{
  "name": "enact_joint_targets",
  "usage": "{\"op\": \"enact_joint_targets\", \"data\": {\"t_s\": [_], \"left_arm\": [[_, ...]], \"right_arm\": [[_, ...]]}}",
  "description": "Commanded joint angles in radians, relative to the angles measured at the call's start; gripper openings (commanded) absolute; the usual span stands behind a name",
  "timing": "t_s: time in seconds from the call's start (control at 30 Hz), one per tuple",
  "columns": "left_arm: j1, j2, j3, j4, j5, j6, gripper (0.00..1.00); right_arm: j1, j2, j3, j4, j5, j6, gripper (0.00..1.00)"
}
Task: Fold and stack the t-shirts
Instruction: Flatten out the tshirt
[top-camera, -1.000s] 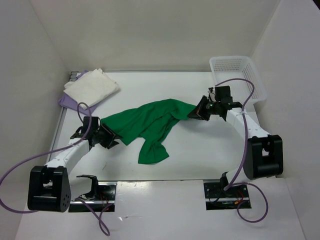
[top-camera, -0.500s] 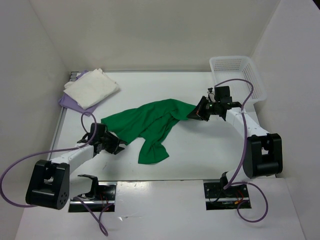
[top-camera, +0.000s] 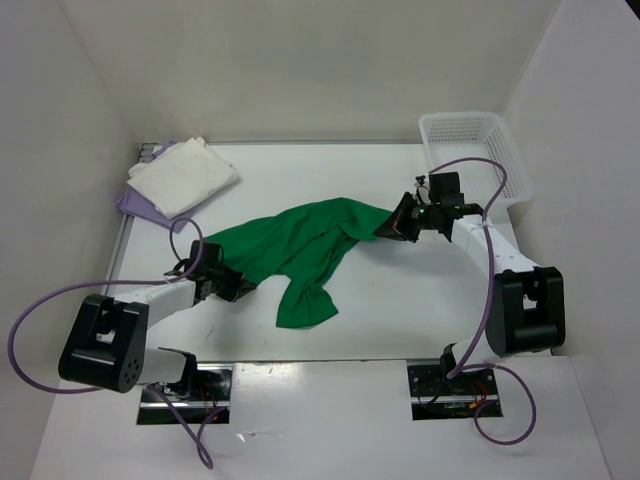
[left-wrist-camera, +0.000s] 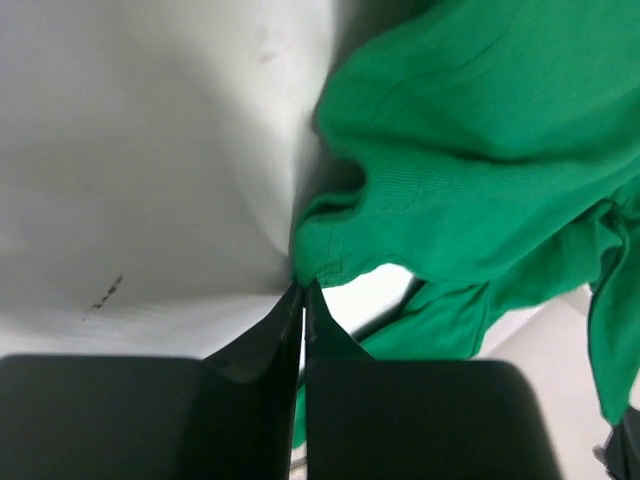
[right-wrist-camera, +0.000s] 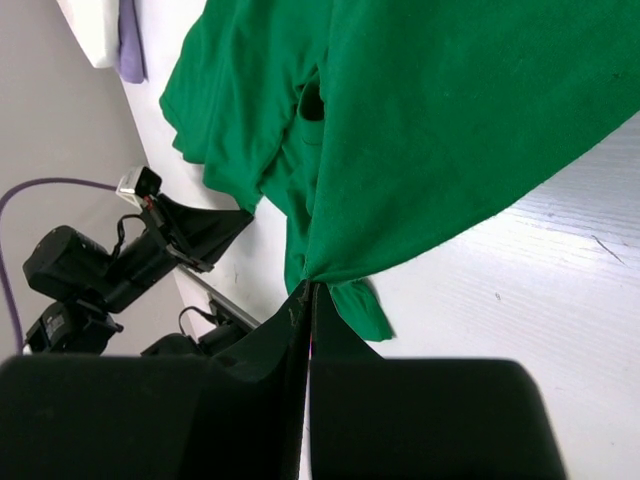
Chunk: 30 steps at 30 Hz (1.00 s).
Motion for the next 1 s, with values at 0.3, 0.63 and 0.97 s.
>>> {"op": "enact_joint_targets", "data": {"t_s": [0.3, 0.63, 0.97], "left_arm": [[0.054, -0.104, 0.456, -0.155, -0.098, 0.300, 0.00], [0.184, -0.073, 1.192, -0.290, -0.041, 0.478, 0.00], [0.184, 0.060, 1.673, -0.396, -0.147, 0.552, 0.00]], "right_arm": [[-0.005, -0.094, 0.257, -0.142, 0.095, -0.059, 0.00], [-0.005, -0.159, 0.979, -0.357, 0.302, -0.085, 0.00], [-0.087, 0.060, 1.610, -0.301, 0.279, -0.018, 0.00]]}}
